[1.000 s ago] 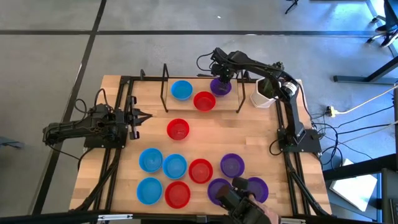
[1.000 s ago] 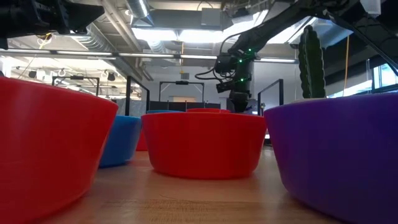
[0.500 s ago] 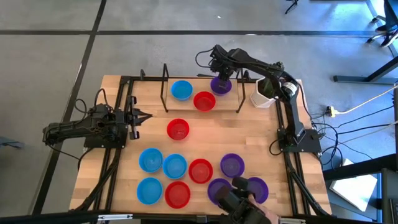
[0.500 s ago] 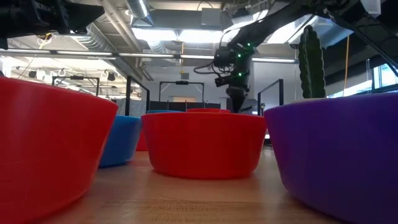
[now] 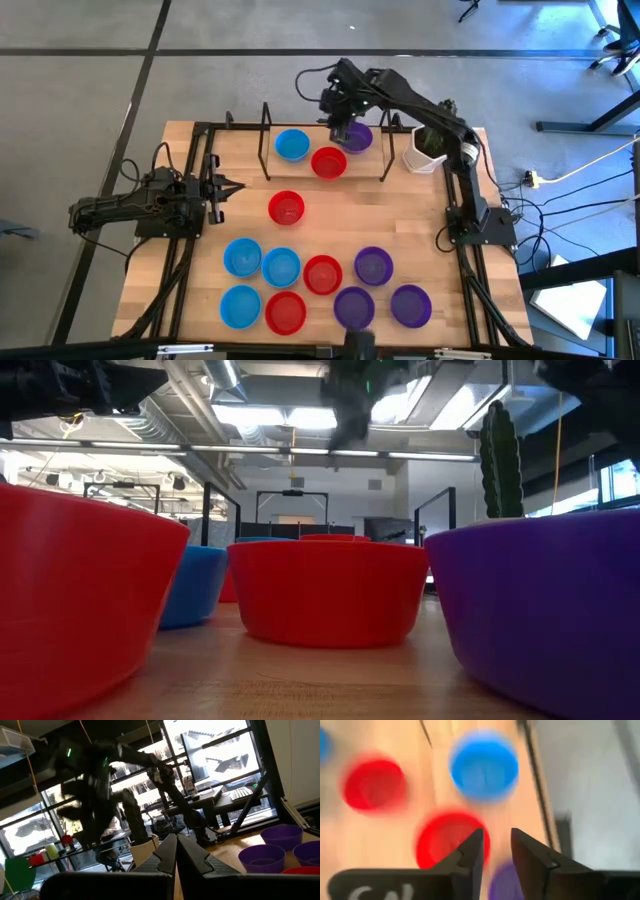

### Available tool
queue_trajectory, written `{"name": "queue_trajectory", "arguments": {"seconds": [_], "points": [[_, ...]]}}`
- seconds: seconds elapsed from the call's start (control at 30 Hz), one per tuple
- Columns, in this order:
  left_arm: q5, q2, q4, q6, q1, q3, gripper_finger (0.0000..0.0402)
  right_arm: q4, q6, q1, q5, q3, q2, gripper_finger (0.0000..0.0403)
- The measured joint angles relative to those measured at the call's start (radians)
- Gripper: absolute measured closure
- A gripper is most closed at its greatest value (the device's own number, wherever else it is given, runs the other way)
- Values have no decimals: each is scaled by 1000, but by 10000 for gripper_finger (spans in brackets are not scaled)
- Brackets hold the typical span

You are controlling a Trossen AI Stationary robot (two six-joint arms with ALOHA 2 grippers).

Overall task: Pick & Place Mini bowls
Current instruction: Stack the blue bowl on the blue bowl on the shelf

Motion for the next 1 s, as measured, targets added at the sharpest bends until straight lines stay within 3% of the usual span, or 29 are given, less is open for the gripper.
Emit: {"name": "queue_trajectory", "arguments": {"seconds": [0.13, 0.27, 0.4, 0.53, 0.73, 1.0], "points": [[0, 0, 0, -5, 0, 0, 393, 133, 42, 107, -77, 21, -126, 351], [6, 0, 0, -26, 0, 0, 393, 115, 53, 241, -19, 21, -240, 395], [8, 0, 0, -26, 0, 0, 393, 62, 80, 379, 11, 0, -340, 393], [8, 0, 0, -26, 0, 0, 393, 153, 160, 498, 54, -122, -481, 399], [9, 0, 0, -29, 0, 0, 393, 370, 208, 599, 214, -526, -770, 400], [9, 0, 0, -28, 0, 0, 393, 877, 280, 599, 63, -1219, -1167, 401]]}}
